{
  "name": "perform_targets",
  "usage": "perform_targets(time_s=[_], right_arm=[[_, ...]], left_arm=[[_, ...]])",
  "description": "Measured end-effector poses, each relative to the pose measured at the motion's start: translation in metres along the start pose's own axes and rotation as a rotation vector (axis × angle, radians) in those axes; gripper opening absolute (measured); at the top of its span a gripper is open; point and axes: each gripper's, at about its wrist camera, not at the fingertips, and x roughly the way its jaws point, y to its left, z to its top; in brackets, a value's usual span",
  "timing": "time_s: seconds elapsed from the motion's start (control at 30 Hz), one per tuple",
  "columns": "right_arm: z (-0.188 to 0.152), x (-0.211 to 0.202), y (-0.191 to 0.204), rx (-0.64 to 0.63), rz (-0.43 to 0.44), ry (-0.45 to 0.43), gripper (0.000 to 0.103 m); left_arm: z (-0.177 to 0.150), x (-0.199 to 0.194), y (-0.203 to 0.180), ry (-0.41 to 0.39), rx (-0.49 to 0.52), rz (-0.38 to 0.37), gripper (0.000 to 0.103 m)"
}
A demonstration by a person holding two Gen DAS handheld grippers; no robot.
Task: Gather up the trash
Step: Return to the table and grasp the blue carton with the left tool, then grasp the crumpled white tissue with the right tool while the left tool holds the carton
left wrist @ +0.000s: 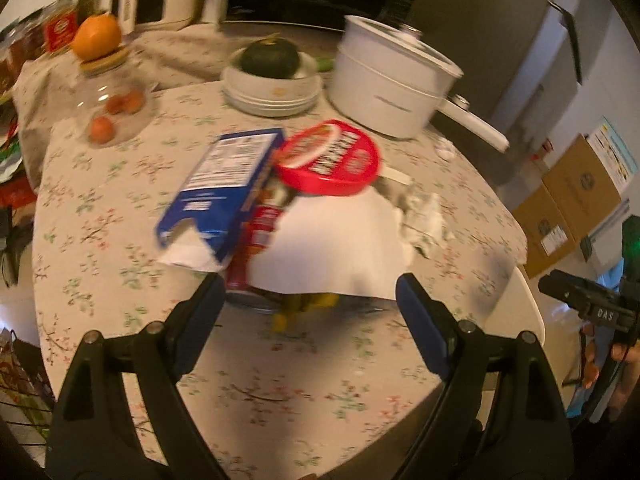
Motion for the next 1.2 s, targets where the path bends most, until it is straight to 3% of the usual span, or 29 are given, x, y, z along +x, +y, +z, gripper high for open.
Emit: perform_targets(time_s=[0.17, 0.3, 0.6, 0.83, 1.0, 1.13, 1.2], right_arm=[[0.008, 0.014, 0.024, -0.030, 0.010, 0.010, 0.084], [0.015, 0.027, 0.035, -0.038, 0.007, 0.022, 0.084], [0.031, 0.059, 0.044, -0.056, -0.030, 0.036, 0.084], [0.044, 0.086, 0.039, -0.032, -0.030, 0.032, 0.084], [0.050, 0.103, 0.039, -0.012, -0.012, 0.023, 0.084], [0.056, 0.110, 0.041, -0.013, 0.012, 0.015, 0.084], [0.058, 0.113, 0.045, -0.021, 0.020, 0.011, 0.084]], left_arm=[[0.005, 0.011, 0.028, 0.008, -0.059, 0.007, 0.087], [0.011, 0.027, 0.054, 0.017, -0.168, -0.042, 0.086], [0.013, 0.061, 0.090, 0.035, -0.460, -0.174, 0.067], [0.016, 0.076, 0.103, -0.002, -0.618, -0.269, 0.056], [0.012, 0.090, 0.118, -0.025, -0.756, -0.323, 0.041], [0.007, 0.094, 0.126, -0.042, -0.843, -0.390, 0.019], [0.005, 0.092, 0.130, -0.055, -0.884, -0.426, 0.013]])
